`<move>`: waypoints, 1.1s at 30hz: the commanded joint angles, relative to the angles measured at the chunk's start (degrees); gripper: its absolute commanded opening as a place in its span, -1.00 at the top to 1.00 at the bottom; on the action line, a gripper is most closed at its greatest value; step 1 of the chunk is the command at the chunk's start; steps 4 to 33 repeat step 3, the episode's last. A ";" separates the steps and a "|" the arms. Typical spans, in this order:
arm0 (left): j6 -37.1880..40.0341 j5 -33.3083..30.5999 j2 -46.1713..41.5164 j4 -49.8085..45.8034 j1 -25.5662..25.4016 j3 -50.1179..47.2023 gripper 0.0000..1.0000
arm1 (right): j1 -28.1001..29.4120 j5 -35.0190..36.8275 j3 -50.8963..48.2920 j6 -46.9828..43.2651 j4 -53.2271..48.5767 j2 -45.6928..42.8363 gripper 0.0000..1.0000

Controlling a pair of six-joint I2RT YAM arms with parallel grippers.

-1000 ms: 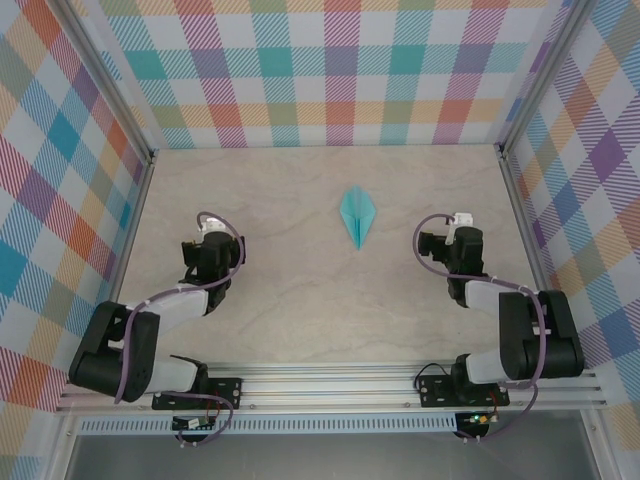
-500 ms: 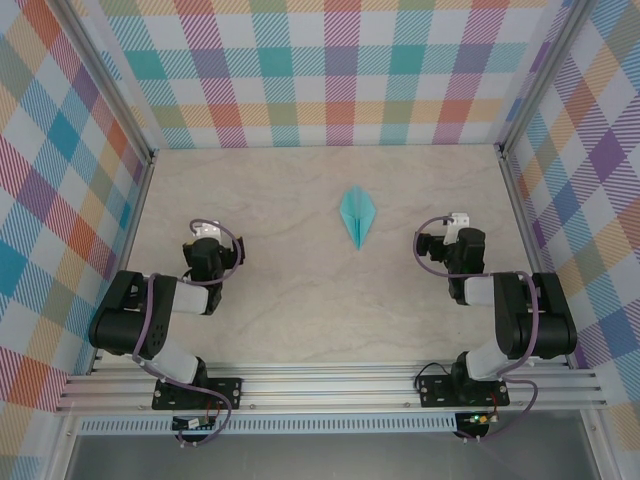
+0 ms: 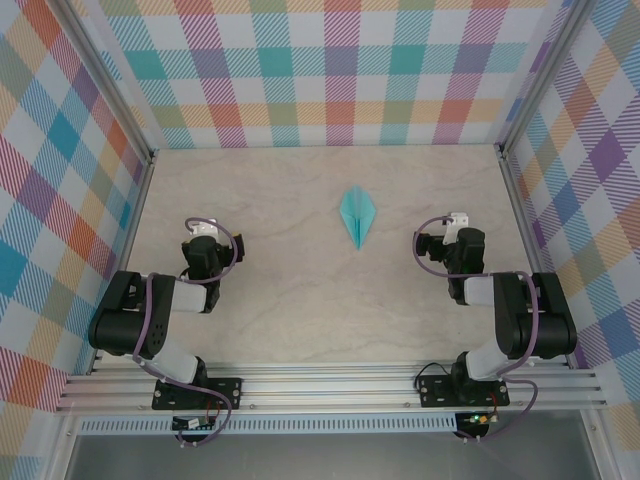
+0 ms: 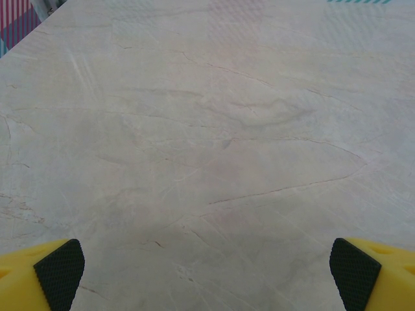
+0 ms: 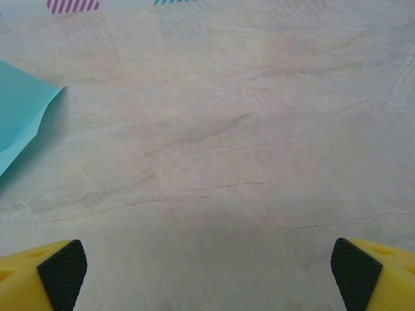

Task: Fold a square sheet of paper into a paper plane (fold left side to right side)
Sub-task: Reset both arms

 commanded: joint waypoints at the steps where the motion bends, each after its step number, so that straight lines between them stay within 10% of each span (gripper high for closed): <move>1: -0.90 0.62 -0.19 0.70 0.61 0.85 -1.00 | -0.17 -1.36 0.81 -0.52 1.88 -0.09 -0.99; 33: -0.87 0.62 -0.15 0.70 0.62 0.79 -1.00 | -0.16 -1.37 0.73 -0.55 1.98 -0.12 -0.99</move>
